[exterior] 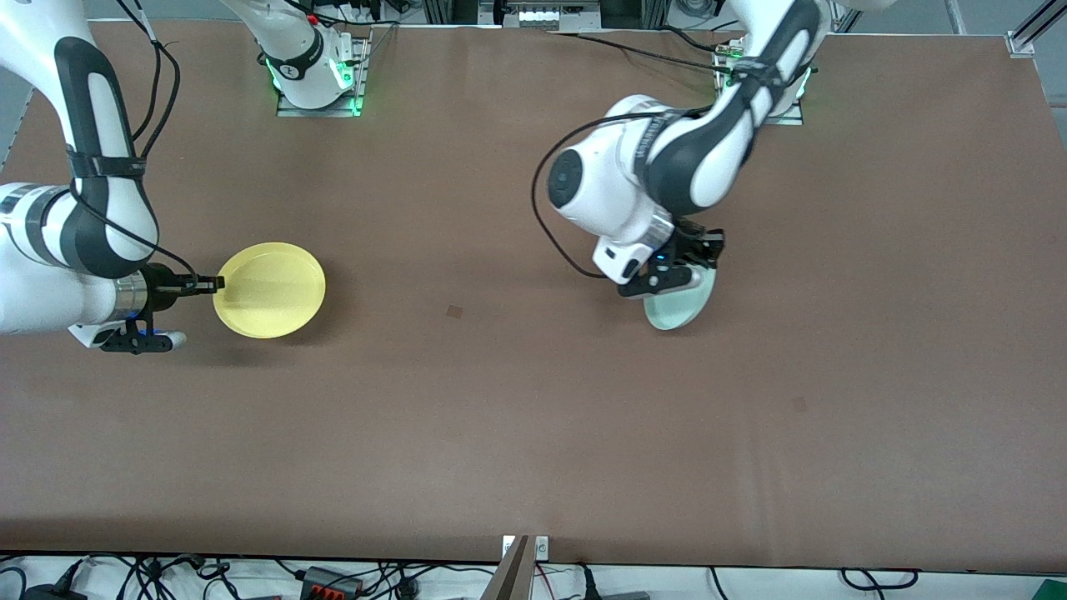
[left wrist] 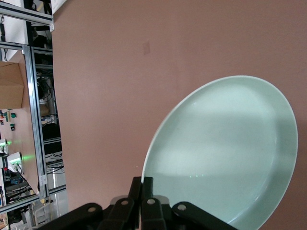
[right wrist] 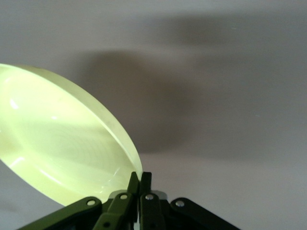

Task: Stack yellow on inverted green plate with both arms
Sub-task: 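Lift and flip the green plate with the left gripper toward the table middle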

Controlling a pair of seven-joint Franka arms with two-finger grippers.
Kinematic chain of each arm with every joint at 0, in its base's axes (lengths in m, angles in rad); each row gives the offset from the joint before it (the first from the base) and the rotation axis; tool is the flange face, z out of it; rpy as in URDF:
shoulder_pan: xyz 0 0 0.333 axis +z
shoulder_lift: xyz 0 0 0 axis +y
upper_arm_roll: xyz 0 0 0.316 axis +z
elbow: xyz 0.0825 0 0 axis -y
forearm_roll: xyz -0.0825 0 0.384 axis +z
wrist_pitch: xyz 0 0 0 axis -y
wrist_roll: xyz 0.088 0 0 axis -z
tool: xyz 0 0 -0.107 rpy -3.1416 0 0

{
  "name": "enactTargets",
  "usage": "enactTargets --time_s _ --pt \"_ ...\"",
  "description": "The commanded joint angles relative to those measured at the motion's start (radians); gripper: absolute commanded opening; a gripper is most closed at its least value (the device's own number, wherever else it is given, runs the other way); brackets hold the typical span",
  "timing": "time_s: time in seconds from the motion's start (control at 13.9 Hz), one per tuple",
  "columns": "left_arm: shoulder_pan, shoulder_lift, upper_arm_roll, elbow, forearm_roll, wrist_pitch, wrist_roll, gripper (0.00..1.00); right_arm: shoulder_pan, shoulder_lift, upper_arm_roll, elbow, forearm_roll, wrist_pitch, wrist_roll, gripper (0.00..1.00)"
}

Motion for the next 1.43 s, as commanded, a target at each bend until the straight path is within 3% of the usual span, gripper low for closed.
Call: enactTargets --time_s 0.0,0.22,0.65,1.22,1.36 --pt "-0.066 0.109 0.020 0.116 0.027 -0.075 -0.104 0.01 -0.005 0.029 0.009 0.018 0.072 -0.022 -0.034 0.00" --pt "-0.121 0.179 0.024 0.185 0.028 -0.132 -0.180 0.01 0.025 0.041 0.014 0.018 0.098 -0.016 -0.031 0.00" --pt "-0.170 0.261 0.023 0.188 0.079 -0.135 -0.319 0.01 0.054 0.045 0.014 0.024 0.108 -0.023 -0.032 0.00" --pt "-0.208 0.290 0.021 0.193 0.071 -0.067 -0.450 0.01 0.048 0.045 0.012 0.038 0.109 -0.023 -0.037 0.00" --pt "-0.208 0.288 0.021 0.193 0.068 -0.034 -0.454 0.06 0.048 0.045 0.012 0.038 0.109 -0.023 -0.037 0.00"
